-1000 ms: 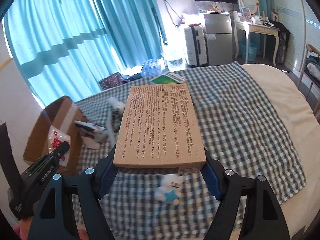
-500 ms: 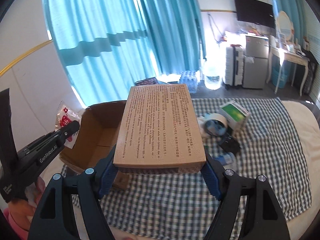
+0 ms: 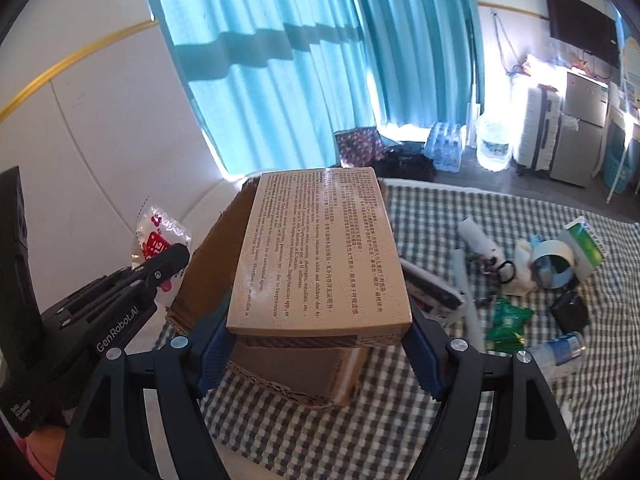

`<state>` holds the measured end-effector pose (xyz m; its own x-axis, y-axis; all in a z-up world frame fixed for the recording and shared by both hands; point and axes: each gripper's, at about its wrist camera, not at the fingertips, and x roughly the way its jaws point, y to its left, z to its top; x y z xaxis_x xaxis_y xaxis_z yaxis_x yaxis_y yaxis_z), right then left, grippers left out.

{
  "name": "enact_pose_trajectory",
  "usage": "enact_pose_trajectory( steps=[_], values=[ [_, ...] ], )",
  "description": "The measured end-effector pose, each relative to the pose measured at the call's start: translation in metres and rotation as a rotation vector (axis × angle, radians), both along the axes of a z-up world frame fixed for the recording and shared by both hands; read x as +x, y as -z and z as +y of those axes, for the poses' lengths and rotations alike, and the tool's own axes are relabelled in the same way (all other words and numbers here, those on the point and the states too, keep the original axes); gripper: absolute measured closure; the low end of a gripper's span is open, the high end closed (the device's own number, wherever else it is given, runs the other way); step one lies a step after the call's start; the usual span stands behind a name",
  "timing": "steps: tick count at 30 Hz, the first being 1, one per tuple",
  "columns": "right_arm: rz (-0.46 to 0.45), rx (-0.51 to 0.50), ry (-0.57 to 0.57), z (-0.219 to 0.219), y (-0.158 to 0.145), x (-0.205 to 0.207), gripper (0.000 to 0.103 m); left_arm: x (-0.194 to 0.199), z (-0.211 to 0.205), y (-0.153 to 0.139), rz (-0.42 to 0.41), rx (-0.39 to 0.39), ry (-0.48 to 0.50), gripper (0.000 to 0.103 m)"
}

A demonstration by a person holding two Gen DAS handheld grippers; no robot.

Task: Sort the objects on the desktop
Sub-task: 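Carry both items over the cardboard box and release them inside, then move both tools back toward the remaining items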

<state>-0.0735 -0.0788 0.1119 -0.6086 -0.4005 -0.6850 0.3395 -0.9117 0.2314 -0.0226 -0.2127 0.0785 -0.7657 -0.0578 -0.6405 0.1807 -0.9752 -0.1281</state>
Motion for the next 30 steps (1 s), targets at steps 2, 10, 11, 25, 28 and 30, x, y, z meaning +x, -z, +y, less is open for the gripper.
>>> enact_pose_trajectory(
  steps=[2, 10, 11, 25, 28, 30],
  values=[
    [-0.02, 0.004, -0.009, -0.006, 0.011, -0.008, 0.029, -0.008, -0.004, 0.01, -0.015, 0.011, -0.01, 0.099],
    [-0.065, -0.009, -0.002, -0.012, 0.04, -0.038, 0.028, -0.033, -0.009, 0.039, -0.071, 0.055, 0.0, 0.073],
    [-0.06, -0.018, 0.009, -0.011, 0.041, -0.04, 0.028, -0.034, -0.009, 0.04, -0.073, 0.051, -0.016, 0.046],
    [0.011, -0.103, 0.129, 0.055, 0.012, -0.039, 0.015, -0.022, 0.027, 0.009, -0.04, -0.018, -0.006, 0.015],
    [0.038, -0.109, 0.165, 0.084, -0.003, -0.023, 0.015, -0.005, 0.057, -0.007, -0.017, -0.024, 0.04, 0.011],
    [0.068, -0.108, 0.195, 0.106, -0.017, -0.008, 0.015, 0.008, 0.079, -0.018, 0.005, -0.013, 0.078, 0.005]
  ],
)
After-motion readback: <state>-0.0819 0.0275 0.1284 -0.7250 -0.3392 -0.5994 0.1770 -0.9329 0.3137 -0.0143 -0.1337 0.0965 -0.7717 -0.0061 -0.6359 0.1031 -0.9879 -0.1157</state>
